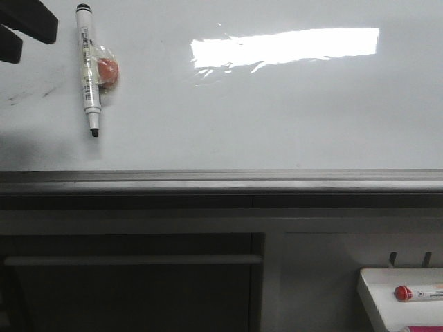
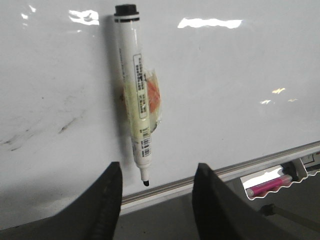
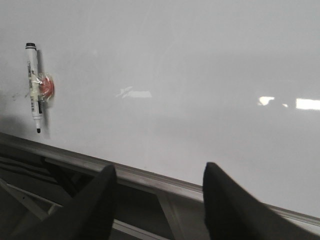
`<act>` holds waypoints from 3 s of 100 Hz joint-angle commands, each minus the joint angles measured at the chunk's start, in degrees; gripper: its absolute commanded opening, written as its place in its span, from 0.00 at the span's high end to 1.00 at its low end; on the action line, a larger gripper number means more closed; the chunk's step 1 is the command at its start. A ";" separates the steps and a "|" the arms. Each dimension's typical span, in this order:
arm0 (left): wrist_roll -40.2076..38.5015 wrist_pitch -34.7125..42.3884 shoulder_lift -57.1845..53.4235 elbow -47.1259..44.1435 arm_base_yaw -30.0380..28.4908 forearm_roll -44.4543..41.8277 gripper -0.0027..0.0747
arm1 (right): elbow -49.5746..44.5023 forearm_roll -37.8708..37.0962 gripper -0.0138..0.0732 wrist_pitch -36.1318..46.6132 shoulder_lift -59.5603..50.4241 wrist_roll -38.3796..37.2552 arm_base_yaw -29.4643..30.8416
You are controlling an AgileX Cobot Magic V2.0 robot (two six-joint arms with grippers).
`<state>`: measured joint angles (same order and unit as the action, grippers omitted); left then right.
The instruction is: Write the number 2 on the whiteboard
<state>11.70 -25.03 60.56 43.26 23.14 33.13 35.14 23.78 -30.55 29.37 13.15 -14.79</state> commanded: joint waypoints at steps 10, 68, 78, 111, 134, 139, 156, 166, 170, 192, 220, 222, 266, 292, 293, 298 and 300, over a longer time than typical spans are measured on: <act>0.13 3.27 3.23 2.37 0.45 2.33 0.57 | 3.45 1.89 0.44 4.57 3.25 0.70 -0.17; 0.13 7.91 9.81 2.45 0.45 3.28 0.57 | 3.45 4.29 0.44 5.74 3.76 0.70 -0.17; 0.13 7.91 10.64 2.50 0.45 3.28 0.57 | 3.45 4.29 0.44 5.74 3.76 0.70 -0.17; 0.13 7.96 13.09 3.94 0.45 3.88 0.58 | 3.45 4.29 0.44 5.96 3.76 0.70 -0.17; 0.24 7.54 14.80 4.87 0.45 3.12 0.65 | 3.45 4.29 0.44 5.96 3.76 0.70 -0.17; 0.24 7.12 15.39 4.87 0.45 2.82 0.70 | 3.45 4.29 0.44 5.96 3.76 0.70 -0.17; 0.33 7.22 16.56 4.87 0.45 0.68 0.90 | 3.45 4.29 0.44 5.96 3.76 0.70 -0.17; 0.36 6.94 16.70 4.87 0.45 -1.06 0.99 | 3.45 4.29 0.44 5.85 3.76 0.70 -0.17; 0.69 6.51 16.45 4.87 0.45 -1.19 0.99 | 3.45 4.29 0.44 5.73 3.76 0.70 -0.17; 11.41 -0.93 9.91 5.83 1.96 -1.23 0.99 | 5.49 8.18 0.44 -0.41 4.41 14.29 -4.40; 37.86 -18.30 0.75 8.69 7.78 -5.32 0.99 | 14.34 17.15 0.44 -8.46 14.60 44.74 -16.90; 37.87 -19.39 0.35 8.83 8.14 -6.46 0.99 | 14.88 17.15 0.44 -8.76 15.21 46.07 -17.50; 51.78 -24.95 -7.23 8.95 12.22 -14.10 0.99 | 26.72 17.15 0.44 -2.91 30.69 52.33 -33.52; 52.77 -24.91 -7.81 8.95 12.80 -14.11 0.99 | 29.09 19.46 0.44 -1.54 35.51 52.75 -36.90; 52.77 -24.90 -7.81 8.95 12.80 -14.00 0.99 | 29.09 19.70 0.44 -1.42 35.68 52.75 -36.90; 52.77 -24.61 -7.81 8.95 12.80 -13.90 0.99 | 29.21 20.06 0.44 -0.34 36.21 52.75 -36.90; 52.77 -24.61 -7.81 8.95 12.80 -13.78 0.99 | 29.26 20.50 0.44 0.07 36.41 52.75 -36.90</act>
<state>64.35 -52.12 53.44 50.21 35.54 17.70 62.08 41.11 -35.07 65.88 65.34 -51.77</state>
